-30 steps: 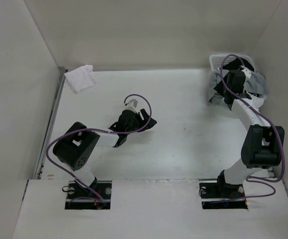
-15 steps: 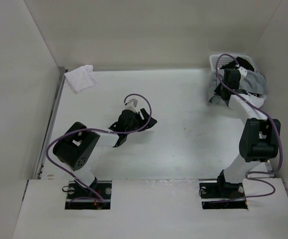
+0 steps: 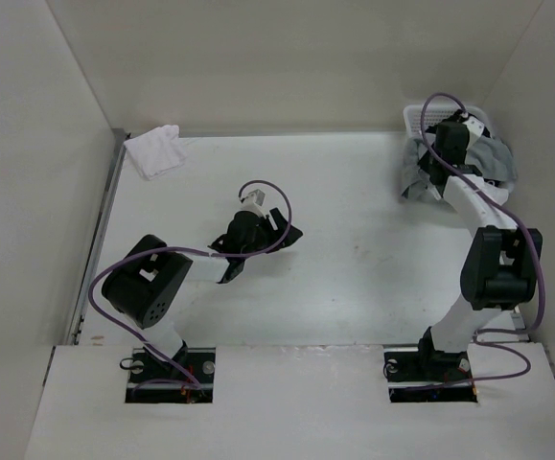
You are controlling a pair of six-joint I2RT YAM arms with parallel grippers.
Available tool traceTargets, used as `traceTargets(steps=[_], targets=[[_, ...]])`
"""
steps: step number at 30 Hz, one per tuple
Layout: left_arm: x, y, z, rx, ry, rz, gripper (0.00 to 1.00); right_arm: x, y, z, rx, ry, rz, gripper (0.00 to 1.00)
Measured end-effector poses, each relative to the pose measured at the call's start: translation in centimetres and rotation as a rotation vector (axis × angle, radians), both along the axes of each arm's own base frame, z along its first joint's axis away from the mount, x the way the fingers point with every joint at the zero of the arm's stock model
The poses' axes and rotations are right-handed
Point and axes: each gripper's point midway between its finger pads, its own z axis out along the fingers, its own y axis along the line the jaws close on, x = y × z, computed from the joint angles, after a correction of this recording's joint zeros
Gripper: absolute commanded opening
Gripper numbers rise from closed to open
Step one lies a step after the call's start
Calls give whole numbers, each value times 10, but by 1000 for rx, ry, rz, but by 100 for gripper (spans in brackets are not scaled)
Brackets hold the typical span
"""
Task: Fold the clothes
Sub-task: Grab the tank top from the pile
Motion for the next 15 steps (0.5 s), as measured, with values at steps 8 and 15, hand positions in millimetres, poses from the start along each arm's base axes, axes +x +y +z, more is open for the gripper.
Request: traceTargets(steps=[8, 15], targets=[[1, 0, 2, -6, -6, 0, 58, 33, -10, 217, -42, -511, -6, 0], [8, 7, 3, -16, -3, 23, 57, -44, 45, 438, -64, -1039, 112, 0]])
